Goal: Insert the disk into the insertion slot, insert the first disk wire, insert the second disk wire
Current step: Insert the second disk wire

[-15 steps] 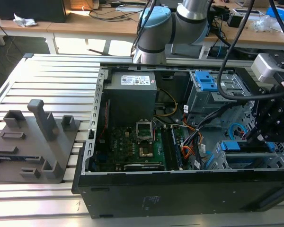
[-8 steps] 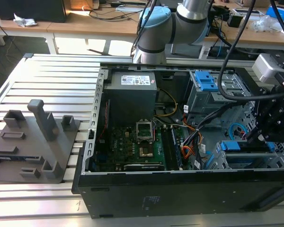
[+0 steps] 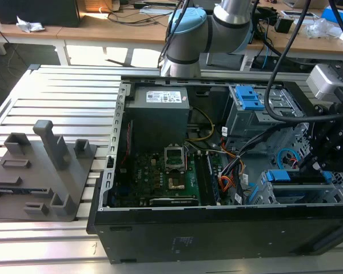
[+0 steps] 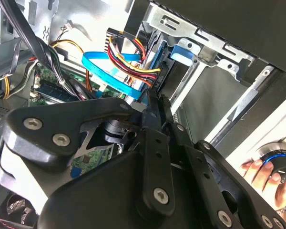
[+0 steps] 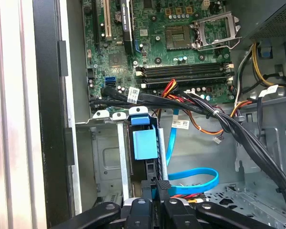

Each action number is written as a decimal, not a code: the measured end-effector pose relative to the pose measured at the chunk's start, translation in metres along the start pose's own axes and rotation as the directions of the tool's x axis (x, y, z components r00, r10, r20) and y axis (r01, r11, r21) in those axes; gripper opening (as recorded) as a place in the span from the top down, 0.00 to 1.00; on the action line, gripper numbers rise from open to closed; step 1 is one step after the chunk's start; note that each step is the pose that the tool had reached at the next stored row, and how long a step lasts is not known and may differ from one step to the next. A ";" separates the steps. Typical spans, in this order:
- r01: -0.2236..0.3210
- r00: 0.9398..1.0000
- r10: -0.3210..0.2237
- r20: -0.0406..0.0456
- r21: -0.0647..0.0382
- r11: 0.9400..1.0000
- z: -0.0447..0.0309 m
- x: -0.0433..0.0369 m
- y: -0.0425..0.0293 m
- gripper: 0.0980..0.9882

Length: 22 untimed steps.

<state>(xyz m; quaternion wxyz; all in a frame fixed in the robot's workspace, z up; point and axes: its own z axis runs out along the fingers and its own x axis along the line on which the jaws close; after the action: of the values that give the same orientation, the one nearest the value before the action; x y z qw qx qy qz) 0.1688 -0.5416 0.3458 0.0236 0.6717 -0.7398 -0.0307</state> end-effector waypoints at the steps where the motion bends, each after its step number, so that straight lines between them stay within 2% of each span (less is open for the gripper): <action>1: 0.000 1.000 0.000 0.000 0.000 1.000 0.0001 0.0001 0.0000 0.93; 6: 0.000 1.000 0.000 0.004 0.000 1.000 0.0013 0.0001 -0.0001 0.93; 14: 0.001 1.000 -0.001 0.006 -0.001 1.000 0.0022 -0.0004 -0.0001 0.93; 19: 0.003 1.000 -0.003 0.006 -0.001 1.000 -0.0013 -0.0005 0.0002 0.93; 20: 0.004 1.000 -0.004 0.007 -0.001 1.000 -0.0015 -0.0005 0.0002 0.93; 21: 0.005 1.000 -0.005 0.015 -0.002 1.000 -0.0012 -0.0005 0.0001 0.93; 22: 0.005 1.000 -0.005 0.020 -0.003 1.000 -0.0008 -0.0005 0.0001 0.93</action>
<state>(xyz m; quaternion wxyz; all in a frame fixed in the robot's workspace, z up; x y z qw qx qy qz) 0.1688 -0.5411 0.3466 0.0170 0.6733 -0.7382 -0.0384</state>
